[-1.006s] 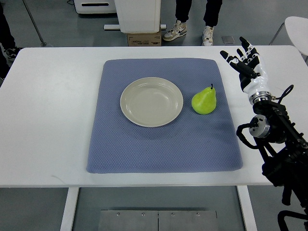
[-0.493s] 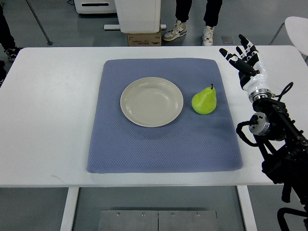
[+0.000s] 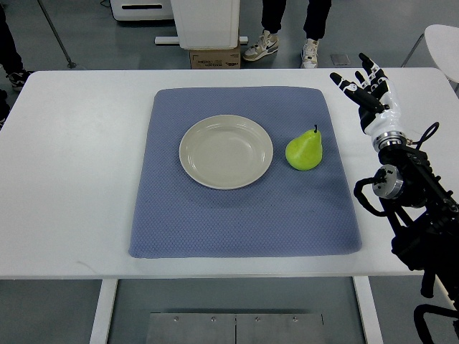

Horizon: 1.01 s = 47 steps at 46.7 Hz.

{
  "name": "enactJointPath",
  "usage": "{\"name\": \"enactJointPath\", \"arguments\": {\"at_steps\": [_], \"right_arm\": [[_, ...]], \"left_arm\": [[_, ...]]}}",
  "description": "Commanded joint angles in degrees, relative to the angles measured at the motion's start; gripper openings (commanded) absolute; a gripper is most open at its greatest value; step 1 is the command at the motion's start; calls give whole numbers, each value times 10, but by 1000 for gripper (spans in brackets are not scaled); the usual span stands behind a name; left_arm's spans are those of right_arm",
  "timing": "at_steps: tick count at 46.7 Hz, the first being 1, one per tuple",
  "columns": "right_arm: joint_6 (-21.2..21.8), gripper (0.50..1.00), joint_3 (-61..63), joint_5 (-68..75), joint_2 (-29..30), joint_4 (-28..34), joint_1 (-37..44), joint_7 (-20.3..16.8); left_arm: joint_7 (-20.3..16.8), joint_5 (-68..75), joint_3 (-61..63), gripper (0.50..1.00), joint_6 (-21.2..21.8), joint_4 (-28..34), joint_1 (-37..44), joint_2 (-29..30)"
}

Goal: Place pear on plate with right hand

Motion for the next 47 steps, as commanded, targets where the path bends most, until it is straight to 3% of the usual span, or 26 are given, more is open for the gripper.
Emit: {"name": "enactJointPath", "arguments": {"at_steps": [1, 32, 47], "right_arm": [[1, 1000, -1, 0, 1, 1, -1, 1], [9, 1000, -44, 33, -17, 3, -2, 22], [44, 996, -82, 29, -59, 2, -22, 24]], "left_arm": [[0, 0, 0, 1000, 0, 0, 0, 0], [0, 0, 0, 1000, 0, 0, 0, 0], [0, 0, 0, 1000, 0, 0, 0, 0]]}}
